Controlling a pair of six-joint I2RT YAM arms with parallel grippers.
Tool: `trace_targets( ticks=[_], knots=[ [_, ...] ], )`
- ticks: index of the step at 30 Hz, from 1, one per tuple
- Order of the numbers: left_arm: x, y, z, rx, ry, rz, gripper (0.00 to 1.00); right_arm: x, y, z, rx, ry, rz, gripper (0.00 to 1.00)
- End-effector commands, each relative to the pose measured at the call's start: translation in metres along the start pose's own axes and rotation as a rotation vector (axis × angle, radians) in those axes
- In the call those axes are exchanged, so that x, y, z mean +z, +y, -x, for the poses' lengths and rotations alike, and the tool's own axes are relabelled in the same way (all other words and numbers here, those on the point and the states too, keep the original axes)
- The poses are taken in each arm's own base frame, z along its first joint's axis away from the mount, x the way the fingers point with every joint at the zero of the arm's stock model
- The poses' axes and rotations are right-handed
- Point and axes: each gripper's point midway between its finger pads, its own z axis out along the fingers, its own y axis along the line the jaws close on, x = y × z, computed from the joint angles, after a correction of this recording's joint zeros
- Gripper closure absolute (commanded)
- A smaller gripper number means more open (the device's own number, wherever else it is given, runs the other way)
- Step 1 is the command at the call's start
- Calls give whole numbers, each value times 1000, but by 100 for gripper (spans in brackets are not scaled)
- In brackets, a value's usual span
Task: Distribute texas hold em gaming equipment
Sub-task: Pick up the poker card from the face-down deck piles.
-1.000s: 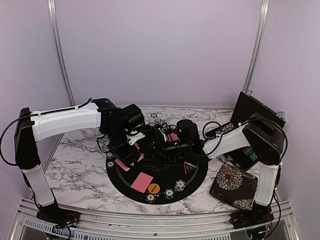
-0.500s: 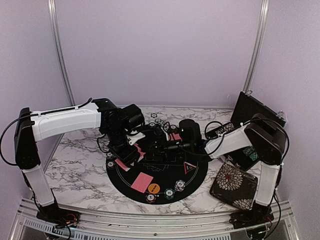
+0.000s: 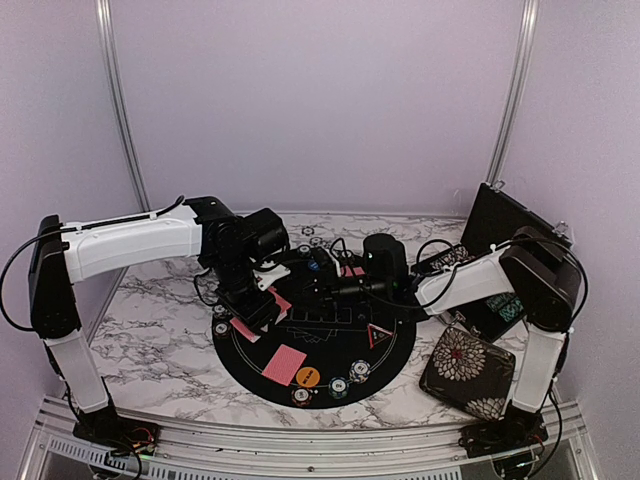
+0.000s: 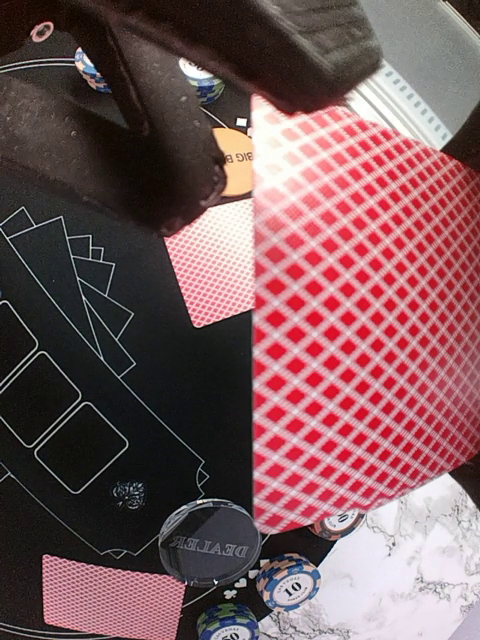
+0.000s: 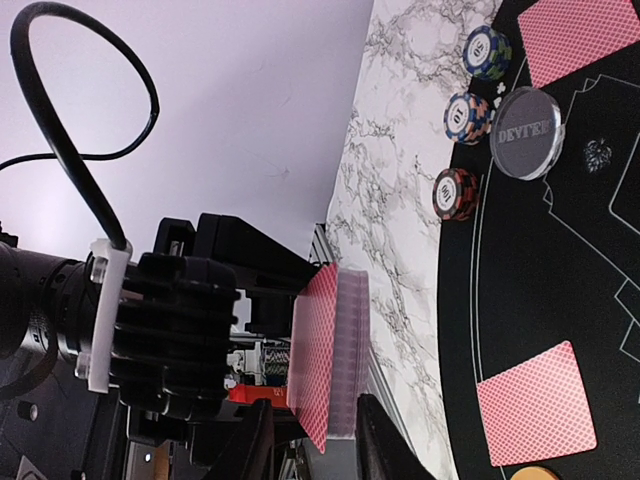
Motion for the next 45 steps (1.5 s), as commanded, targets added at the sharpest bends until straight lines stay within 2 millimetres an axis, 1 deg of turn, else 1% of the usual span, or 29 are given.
trace_targets(
  ticks=[1,16,30,45],
  knots=[
    [-7,-1,-1,12,-14,-2,56,1,9,-3,-19,5,13,74],
    [-6,0,-2,10,-11,-1,56,7,5,-14,-3,35,14,77],
    [-6,-1,-2,10,-9,-3,56,8,6,-19,-4,42,12,83],
    [-6,-1,-2,11,-8,-3,56,8,3,-16,3,33,-7,96]
  ],
)
